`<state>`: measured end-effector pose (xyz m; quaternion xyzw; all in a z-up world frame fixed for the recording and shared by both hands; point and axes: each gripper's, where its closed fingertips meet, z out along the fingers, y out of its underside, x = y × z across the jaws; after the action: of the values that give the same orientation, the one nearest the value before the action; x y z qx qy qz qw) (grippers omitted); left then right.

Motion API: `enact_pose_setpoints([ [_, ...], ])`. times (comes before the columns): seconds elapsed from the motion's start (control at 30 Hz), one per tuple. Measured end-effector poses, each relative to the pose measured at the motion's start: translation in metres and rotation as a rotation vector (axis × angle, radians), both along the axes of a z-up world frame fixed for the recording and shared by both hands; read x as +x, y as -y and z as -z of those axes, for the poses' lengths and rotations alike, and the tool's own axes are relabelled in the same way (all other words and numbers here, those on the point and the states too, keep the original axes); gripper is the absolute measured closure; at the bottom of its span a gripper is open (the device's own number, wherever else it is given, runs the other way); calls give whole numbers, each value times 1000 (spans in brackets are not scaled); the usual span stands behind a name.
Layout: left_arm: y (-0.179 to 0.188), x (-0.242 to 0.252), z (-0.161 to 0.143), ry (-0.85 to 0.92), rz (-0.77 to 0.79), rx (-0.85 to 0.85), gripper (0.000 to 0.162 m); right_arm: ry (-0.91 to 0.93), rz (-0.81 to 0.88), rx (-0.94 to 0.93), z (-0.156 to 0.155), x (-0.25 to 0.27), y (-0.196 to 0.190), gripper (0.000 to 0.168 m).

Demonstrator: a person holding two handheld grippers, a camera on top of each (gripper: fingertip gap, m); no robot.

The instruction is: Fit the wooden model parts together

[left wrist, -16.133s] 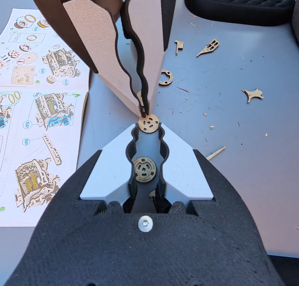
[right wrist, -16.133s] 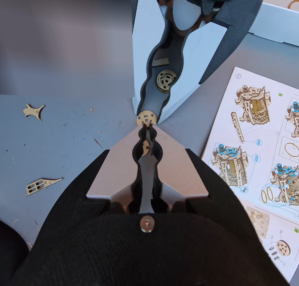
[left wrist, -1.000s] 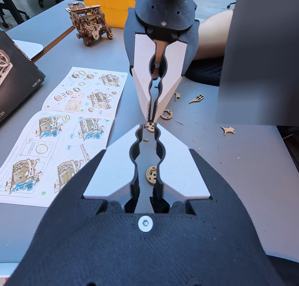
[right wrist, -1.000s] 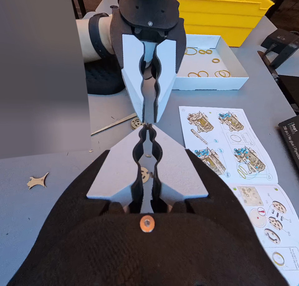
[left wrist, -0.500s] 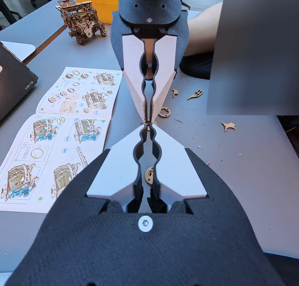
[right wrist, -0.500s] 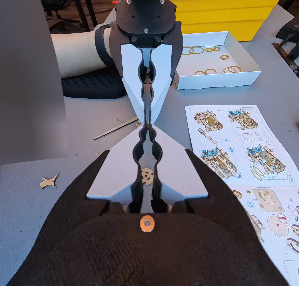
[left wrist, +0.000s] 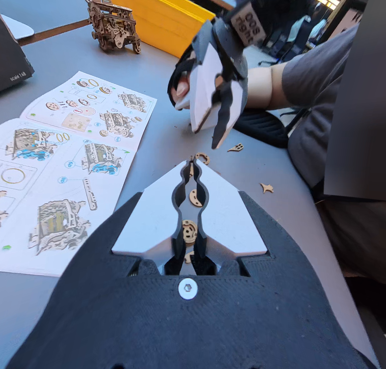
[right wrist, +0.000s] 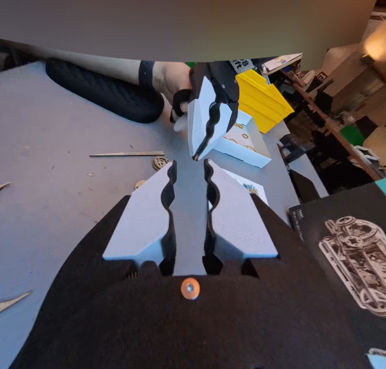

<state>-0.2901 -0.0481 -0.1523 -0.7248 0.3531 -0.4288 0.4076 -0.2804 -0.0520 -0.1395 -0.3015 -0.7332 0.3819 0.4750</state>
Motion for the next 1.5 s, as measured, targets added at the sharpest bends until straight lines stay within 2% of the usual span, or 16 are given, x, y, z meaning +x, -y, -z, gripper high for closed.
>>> enact_pose_setpoints([
  [0.1,3,5,-8,100,30,-55,162,-49,69,151,1,-5,-4,144],
  [0.17,7,8,-17,163,62,-64,162,-63,105,153,-2,-10,-5,145],
  [0.3,11,11,-30,248,93,-51,162,-124,75,133,-15,-9,6,159],
  [0.43,12,11,-29,262,101,-95,162,-141,93,223,-16,-10,7,159],
  [0.9,23,21,-22,238,179,-134,162,-127,16,272,-11,-2,20,166],
  [1.1,34,25,-36,304,243,-129,162,-171,-29,140,-26,2,30,167],
  [1.4,36,25,-29,271,253,-124,161,-63,-63,21,-20,3,31,167],
  [1.5,31,17,-25,224,207,-122,148,50,-76,-5,-2,3,29,167],
])
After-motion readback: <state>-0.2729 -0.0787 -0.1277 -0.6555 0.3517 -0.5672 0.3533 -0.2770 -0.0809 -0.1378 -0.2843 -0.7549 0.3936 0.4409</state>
